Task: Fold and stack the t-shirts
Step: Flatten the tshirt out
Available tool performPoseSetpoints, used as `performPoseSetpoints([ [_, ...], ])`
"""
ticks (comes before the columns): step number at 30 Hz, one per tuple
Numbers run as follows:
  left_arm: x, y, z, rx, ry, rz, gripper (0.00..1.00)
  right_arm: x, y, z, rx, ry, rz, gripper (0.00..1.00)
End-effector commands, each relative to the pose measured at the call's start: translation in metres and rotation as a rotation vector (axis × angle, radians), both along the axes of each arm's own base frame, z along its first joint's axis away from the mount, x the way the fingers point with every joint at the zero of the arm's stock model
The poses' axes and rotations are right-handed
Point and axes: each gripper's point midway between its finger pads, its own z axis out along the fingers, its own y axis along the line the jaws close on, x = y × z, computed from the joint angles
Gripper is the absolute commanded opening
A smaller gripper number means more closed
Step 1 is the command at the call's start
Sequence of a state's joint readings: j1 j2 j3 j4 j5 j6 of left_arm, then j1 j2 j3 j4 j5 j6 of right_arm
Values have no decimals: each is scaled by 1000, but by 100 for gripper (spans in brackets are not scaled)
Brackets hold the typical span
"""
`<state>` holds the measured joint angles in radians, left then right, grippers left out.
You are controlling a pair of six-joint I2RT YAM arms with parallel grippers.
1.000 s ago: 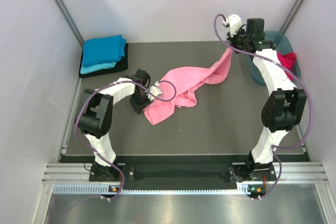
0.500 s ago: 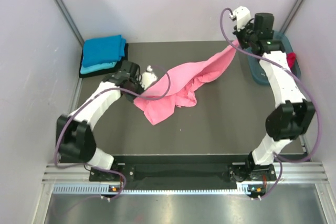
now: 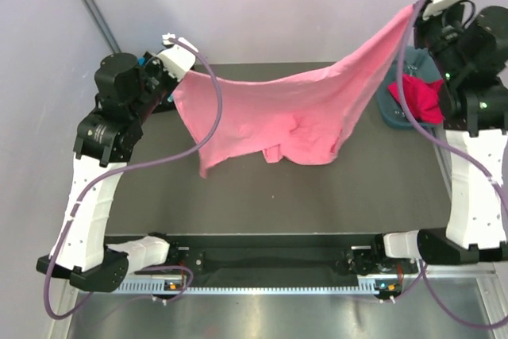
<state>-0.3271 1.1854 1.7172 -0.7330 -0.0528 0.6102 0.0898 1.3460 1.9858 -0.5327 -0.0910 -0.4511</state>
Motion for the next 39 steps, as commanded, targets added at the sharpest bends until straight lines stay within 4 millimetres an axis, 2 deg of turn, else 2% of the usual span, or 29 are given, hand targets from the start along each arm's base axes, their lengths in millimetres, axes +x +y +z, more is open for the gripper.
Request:
performPoseSetpoints([
  [1,0,16,42,17,-124,67,0,-32,-9,42,22,-132,-37,0],
  [3,-5,20,63,6,-179,80,0,-49,-12,52,31,-162,-44,0],
  [7,-16,24,89,-26,-247,83,0,-81,-15,65,38,-186,-43,0],
  [8,-20,25,94,-33,-264,82,0,-97,-17,75,42,-216,-44,0],
  [10,-31,28,106,-47,-306,80,0,-111,-17,76,32,-210,-39,0],
  [15,-55,43,130,-64,-399,119,0,-169,-22,91,16,-268,-37,0],
  [17,-67,49,138,-74,-426,130,0,-188,-23,92,2,-274,-36,0],
  [18,-72,51,141,-83,-438,129,0,-206,-26,96,-15,-304,-41,0],
  [20,-85,55,150,-108,-462,129,0,-229,-29,100,-31,-330,-53,0],
  [24,-123,64,182,-168,-529,114,0,-282,-37,110,-50,-412,-77,0],
  [26,-135,68,191,-172,-566,114,0,-289,-44,109,-44,-422,-118,0],
  [27,-142,71,196,-173,-586,120,0,-299,-47,111,-41,-447,-130,0],
  [28,-144,74,199,-170,-602,137,0,-298,-47,109,-45,-447,-136,0],
  [29,-143,76,199,-153,-605,145,0,-289,-51,101,-45,-423,-160,0],
  [31,-134,78,192,-121,-587,166,0,-283,-54,103,-49,-437,-177,0],
  [34,-110,71,167,-66,-524,162,0,-254,-52,105,-69,-417,-182,0],
  [35,-94,67,147,-46,-474,163,0,-239,-51,102,-84,-397,-180,0],
  [37,-78,64,129,-29,-437,169,0,-218,-48,100,-105,-391,-172,0],
  [38,-62,60,108,3,-392,164,0,-193,-46,91,-127,-365,-172,0],
  [39,-52,56,95,24,-361,153,0,-180,-45,84,-142,-350,-169,0],
])
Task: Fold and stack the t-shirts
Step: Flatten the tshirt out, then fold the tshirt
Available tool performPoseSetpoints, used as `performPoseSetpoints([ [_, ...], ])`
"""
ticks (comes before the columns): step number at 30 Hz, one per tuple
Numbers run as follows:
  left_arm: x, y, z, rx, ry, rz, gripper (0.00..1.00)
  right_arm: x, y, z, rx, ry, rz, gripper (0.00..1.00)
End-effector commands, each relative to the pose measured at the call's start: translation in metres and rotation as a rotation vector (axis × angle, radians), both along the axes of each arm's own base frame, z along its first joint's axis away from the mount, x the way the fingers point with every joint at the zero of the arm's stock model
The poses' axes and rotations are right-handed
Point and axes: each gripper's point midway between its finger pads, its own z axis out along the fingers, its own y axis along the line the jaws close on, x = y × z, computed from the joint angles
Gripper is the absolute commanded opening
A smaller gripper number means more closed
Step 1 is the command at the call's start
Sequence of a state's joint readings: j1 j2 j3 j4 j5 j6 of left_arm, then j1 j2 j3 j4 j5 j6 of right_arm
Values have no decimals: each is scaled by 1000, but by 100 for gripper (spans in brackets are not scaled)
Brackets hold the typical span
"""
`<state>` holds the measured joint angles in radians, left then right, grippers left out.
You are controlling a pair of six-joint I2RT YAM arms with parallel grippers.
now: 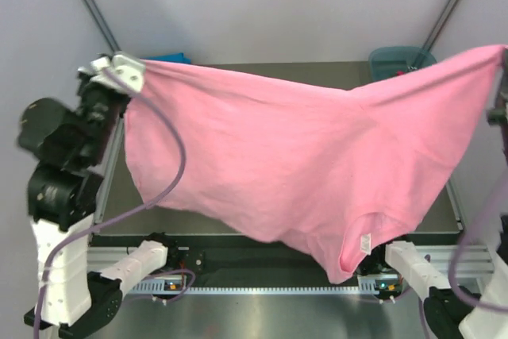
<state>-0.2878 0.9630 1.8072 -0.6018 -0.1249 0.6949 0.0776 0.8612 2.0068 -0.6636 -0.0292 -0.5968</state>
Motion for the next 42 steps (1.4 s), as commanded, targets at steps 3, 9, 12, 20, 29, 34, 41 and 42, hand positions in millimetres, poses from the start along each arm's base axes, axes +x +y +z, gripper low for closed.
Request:
performPoseSetpoints([
  [3,77,-17,-86,121,176,24,0,119,4,-39,-98,119,-47,0],
  [9,169,-28,-201,182,341,-19,0,249,19,-152,-217,351,-15,0],
  [12,230,-8,-267,173,472,13,0,311,21,-225,-262,484,-11,0],
  [20,369,-33,-362,137,627,-45,0,474,22,-385,-315,783,-27,0],
  [29,477,-34,-431,129,568,70,0,584,4,-422,-323,678,-185,0],
  [34,503,-37,-435,129,440,74,0,596,-5,-421,-279,583,-232,0],
  [41,506,-36,-405,93,347,84,0,590,-9,-397,-175,559,-233,0],
  [42,504,-35,-402,95,344,85,0,588,-6,-401,-172,575,-223,0],
])
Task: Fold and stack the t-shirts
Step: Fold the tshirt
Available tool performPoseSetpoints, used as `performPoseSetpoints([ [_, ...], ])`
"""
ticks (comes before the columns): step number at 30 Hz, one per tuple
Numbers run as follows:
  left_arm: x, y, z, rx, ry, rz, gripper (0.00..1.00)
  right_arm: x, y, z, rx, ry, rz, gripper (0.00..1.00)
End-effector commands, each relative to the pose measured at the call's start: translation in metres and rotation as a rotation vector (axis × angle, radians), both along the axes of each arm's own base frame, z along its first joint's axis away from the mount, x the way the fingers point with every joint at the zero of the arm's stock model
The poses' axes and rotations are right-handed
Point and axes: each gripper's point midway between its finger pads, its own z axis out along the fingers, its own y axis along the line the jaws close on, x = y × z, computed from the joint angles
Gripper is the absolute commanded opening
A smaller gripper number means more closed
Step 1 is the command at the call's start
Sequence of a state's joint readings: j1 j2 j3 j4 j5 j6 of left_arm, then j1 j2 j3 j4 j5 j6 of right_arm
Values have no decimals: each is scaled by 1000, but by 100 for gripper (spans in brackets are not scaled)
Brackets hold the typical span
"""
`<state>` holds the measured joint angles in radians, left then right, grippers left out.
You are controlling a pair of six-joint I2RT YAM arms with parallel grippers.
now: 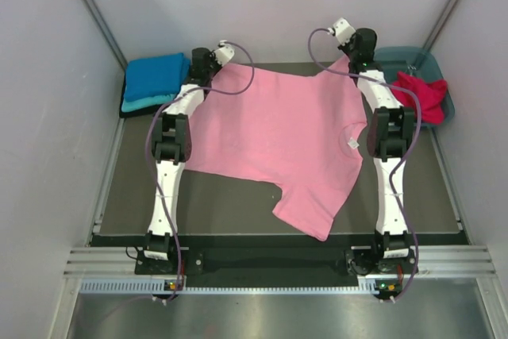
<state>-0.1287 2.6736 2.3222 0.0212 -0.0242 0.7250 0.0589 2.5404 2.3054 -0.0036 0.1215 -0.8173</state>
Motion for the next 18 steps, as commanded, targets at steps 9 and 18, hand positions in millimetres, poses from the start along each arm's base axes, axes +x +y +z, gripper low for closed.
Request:
performPoseSetpoints([
  [9,-37,-16,121,-56,-72,-104,0,-66,30,54,-2,63,112,0],
  [18,-76,-22,129,-26,-1,-161,0,-133,42,77,108,171,130,0],
])
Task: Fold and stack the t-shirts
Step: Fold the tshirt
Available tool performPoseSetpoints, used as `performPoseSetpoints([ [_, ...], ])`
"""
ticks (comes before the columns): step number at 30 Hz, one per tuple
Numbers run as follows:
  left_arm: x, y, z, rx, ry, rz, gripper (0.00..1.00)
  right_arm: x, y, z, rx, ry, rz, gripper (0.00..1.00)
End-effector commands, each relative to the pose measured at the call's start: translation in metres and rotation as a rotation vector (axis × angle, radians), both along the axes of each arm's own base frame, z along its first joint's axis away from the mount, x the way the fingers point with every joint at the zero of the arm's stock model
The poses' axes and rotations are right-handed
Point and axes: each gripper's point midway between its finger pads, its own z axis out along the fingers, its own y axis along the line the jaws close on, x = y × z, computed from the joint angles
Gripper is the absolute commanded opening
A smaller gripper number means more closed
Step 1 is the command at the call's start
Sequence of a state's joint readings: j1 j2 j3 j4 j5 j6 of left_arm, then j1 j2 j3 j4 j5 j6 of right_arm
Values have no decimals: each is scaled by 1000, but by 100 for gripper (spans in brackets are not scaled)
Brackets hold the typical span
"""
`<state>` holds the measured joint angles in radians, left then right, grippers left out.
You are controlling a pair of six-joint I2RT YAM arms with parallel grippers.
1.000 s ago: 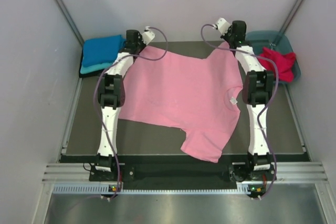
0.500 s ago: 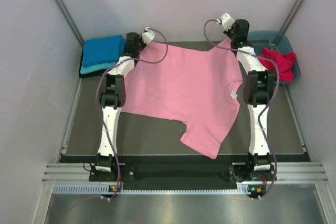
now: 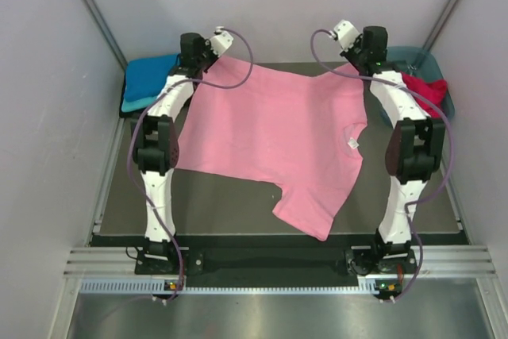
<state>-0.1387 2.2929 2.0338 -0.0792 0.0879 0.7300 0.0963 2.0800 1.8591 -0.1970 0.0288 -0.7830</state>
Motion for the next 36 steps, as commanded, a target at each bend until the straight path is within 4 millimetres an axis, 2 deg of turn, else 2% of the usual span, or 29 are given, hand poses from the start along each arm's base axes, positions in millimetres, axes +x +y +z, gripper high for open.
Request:
performPoseSetpoints([
  [1,-18,-3,29,8,-8,-47,0,-34,9,46,65,-21,11,0],
  [5,-32,-1,27,27,7,-64,0,-61,19,44,64,6,32,0],
  [6,-37,1,18,37,26,-66,0,-68,19,33,62,33,34,0],
  [7,-40,2,21,39,23,-68,0,-75,20,40,71,25,34,0],
  [9,-47,7,15,49,38,-68,0,-88,27,29,105,72,52,0],
  [11,-51,12,12,51,47,-64,0,-99,31,37,125,69,57,0],
  [15,-62,18,-3,64,76,-68,0,-126,43,29,150,115,78,0],
  [17,-62,21,-6,65,65,-61,0,-136,51,20,153,147,95,0],
  [19,-61,26,-2,66,53,-52,0,-142,55,20,153,154,105,0],
  [25,-55,48,7,82,17,-28,0,-161,49,21,140,168,99,0],
  [26,-56,50,6,91,19,-30,0,-166,49,15,137,191,98,0],
  [28,-57,52,5,88,30,-38,0,-176,48,16,143,204,104,0],
  [32,-65,47,2,82,64,-70,0,-199,49,-1,151,279,116,0],
  [36,-78,45,-11,88,127,-96,0,-214,50,-9,170,315,119,0],
])
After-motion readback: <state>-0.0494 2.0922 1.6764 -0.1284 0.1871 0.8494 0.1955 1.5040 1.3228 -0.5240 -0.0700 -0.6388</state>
